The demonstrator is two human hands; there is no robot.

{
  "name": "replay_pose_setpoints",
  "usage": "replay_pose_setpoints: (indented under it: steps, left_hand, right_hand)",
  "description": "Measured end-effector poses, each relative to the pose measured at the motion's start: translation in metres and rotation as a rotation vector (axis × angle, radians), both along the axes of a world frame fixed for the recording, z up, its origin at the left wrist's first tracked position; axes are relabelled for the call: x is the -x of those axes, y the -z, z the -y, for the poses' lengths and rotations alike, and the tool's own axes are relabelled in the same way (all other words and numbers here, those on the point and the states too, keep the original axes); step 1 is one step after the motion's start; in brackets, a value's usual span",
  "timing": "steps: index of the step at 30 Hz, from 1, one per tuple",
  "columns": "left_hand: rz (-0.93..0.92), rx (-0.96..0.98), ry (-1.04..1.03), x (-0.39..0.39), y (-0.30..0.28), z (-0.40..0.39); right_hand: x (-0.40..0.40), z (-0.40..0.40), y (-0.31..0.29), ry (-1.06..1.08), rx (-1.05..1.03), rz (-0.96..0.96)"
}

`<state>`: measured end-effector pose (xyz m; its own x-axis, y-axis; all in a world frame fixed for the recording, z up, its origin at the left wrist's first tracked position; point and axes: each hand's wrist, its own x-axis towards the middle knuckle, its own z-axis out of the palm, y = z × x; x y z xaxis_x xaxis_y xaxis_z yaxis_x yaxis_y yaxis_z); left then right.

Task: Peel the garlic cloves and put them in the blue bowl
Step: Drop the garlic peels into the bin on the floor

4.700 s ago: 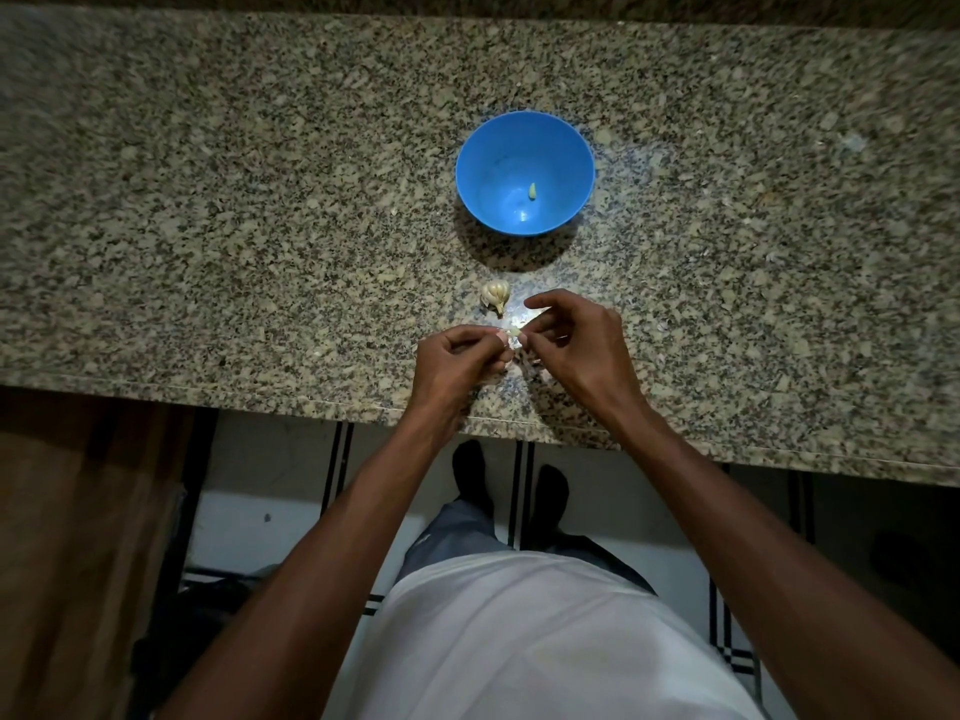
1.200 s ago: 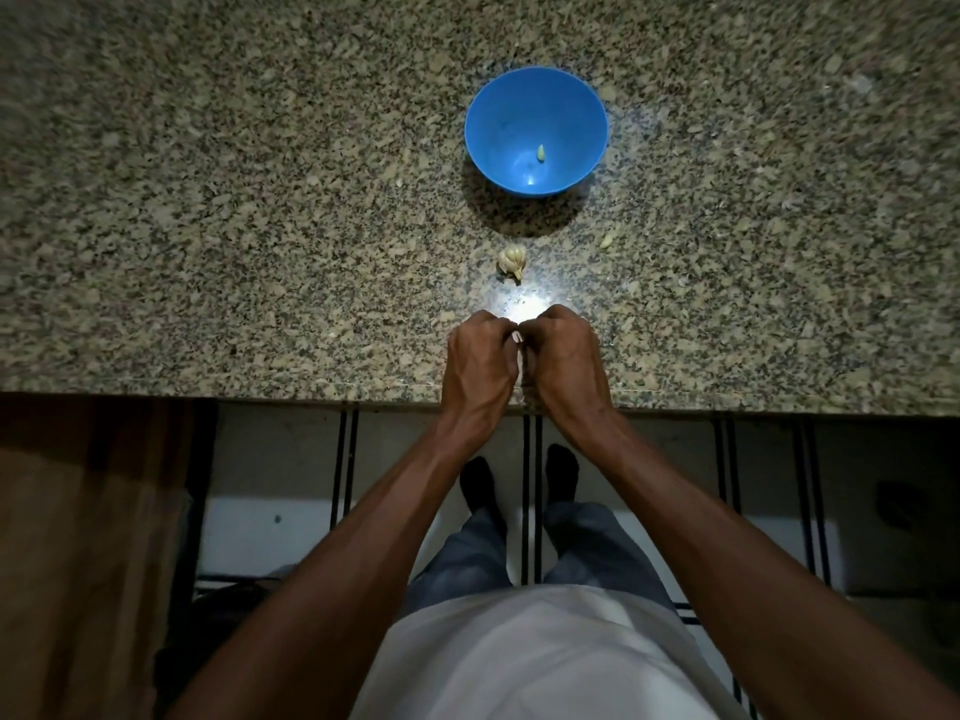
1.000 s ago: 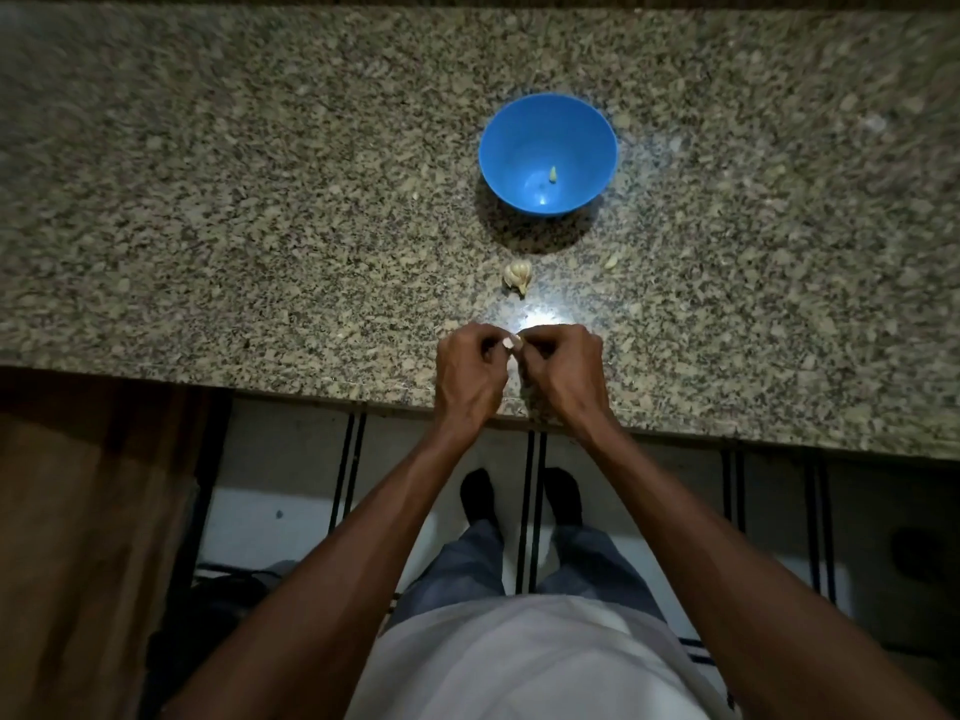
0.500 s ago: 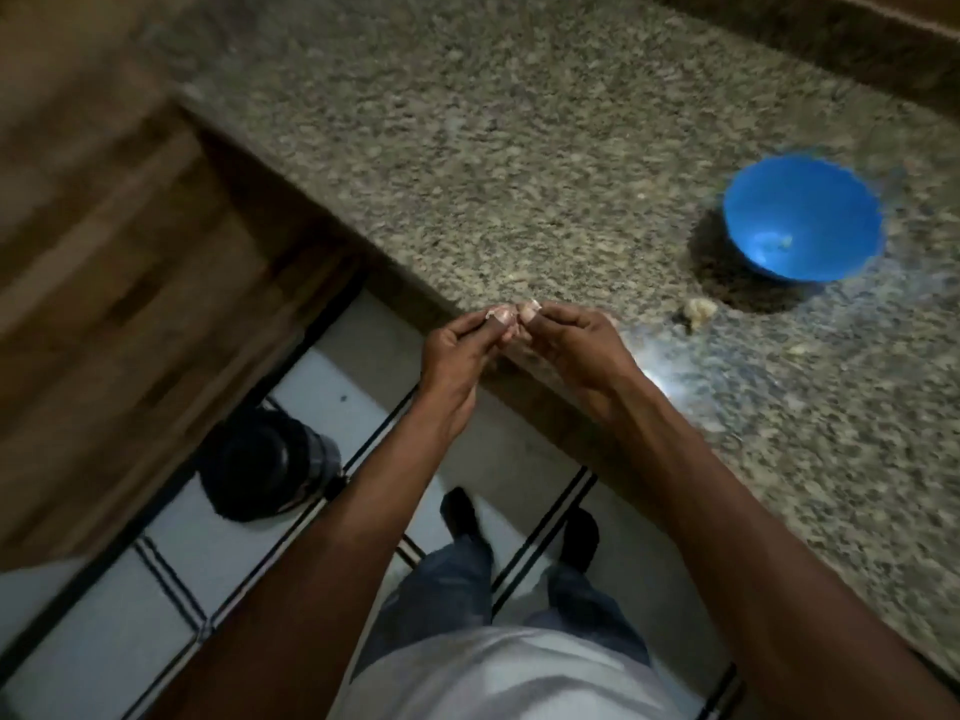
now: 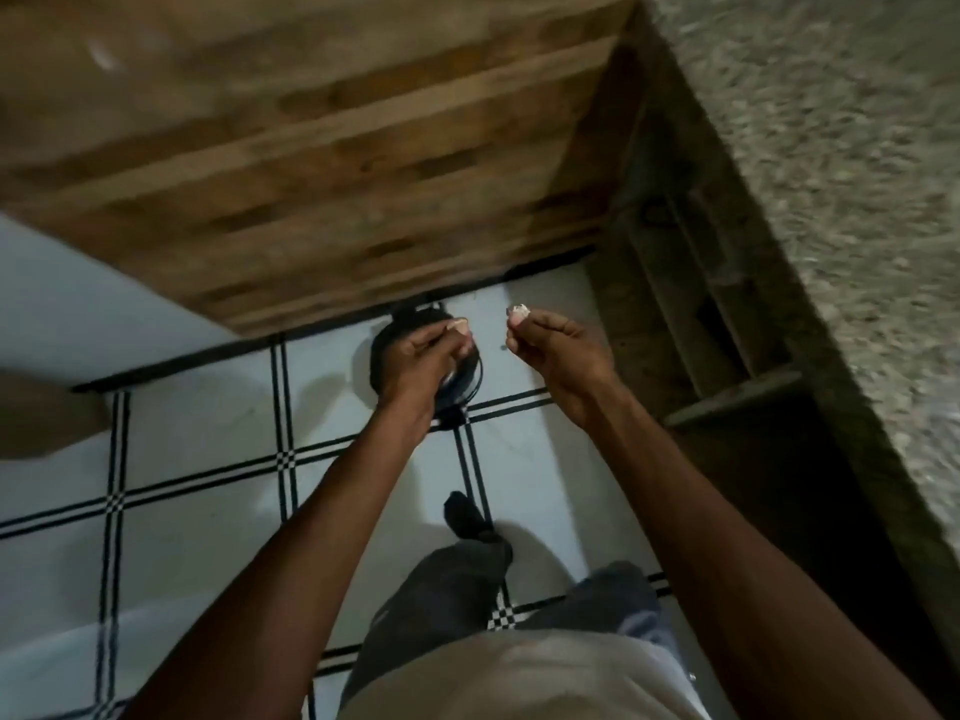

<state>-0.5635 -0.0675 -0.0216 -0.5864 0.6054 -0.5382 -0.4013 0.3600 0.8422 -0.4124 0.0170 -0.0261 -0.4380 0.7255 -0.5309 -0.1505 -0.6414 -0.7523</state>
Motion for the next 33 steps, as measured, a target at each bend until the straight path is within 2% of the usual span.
replay_pose_setpoints:
  steps: [4, 8, 17, 23, 28, 33]
  left_hand:
    - [0.003, 0.006, -0.097, 0.077, 0.018, 0.020]
    - [0.025, -0.001, -0.176, 0.118, 0.034, 0.030]
    - [0.092, 0.072, -0.261, 0.160, 0.076, 0.041]
    - [0.062, 0.203, -0.177, 0.171, 0.138, 0.035]
    - [0.167, 0.235, -0.165, 0.183, 0.199, 0.035]
    - [0.166, 0.271, -0.239, 0.197, 0.294, 0.013]
  right_hand:
    - [0.077, 0.004, 0.022, -0.082, 0.008, 0.016]
    - [0.126, 0.007, 0.045, -0.179, 0.013, 0.063]
    - [0.185, 0.011, 0.078, -0.217, 0.081, 0.179]
    - [0.214, 0.011, 0.116, -0.236, 0.177, 0.226]
    - [0.237, 0.006, 0.186, -0.233, 0.283, 0.263]
    - [0.266, -0.011, 0.299, -0.284, 0.317, 0.376]
